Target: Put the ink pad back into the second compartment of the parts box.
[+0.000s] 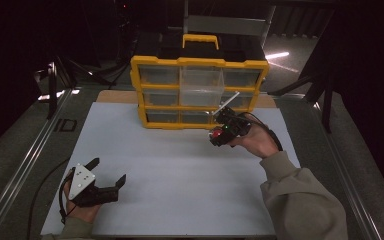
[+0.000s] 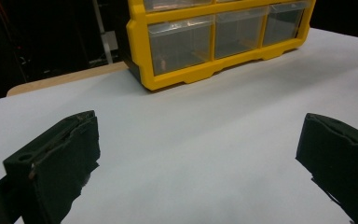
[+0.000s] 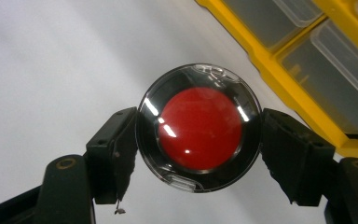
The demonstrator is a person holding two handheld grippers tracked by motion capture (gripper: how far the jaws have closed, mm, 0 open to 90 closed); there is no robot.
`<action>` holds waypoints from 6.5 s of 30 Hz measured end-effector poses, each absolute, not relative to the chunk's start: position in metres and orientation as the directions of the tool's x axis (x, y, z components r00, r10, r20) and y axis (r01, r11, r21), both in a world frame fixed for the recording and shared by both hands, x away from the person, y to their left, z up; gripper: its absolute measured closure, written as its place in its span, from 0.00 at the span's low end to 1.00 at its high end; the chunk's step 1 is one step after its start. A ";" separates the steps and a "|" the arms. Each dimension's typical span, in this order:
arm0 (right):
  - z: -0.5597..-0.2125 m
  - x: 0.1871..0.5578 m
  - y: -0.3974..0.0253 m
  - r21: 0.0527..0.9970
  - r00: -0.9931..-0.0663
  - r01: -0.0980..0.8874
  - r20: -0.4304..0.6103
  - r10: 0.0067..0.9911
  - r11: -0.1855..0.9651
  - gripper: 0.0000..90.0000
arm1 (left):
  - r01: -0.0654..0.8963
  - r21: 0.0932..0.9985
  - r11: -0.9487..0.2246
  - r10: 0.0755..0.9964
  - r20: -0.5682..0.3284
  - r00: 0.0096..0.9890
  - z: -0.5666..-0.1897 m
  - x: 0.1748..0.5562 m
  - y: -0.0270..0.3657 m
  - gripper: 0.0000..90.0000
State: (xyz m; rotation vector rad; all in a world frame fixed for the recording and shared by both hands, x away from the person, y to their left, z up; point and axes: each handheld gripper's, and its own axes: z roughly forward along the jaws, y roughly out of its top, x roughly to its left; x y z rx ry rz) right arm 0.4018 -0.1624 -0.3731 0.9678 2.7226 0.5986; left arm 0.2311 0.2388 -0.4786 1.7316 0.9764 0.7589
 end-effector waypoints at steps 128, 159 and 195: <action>-0.207 0.460 -0.153 0.576 -0.692 0.557 -0.076 0.718 0.598 0.33 | 0.268 0.943 -0.200 0.874 0.048 0.484 -0.479 0.231 0.239 0.00; -0.221 0.463 -0.132 0.595 -0.712 0.556 -0.019 0.702 0.581 0.33 | 0.264 0.943 -0.200 0.874 0.050 0.484 -0.478 0.231 0.240 0.00; -0.223 0.452 -0.163 0.612 -0.688 0.528 -0.098 0.719 0.589 0.12 | 0.267 0.942 -0.201 0.873 0.049 0.485 -0.479 0.231 0.239 0.00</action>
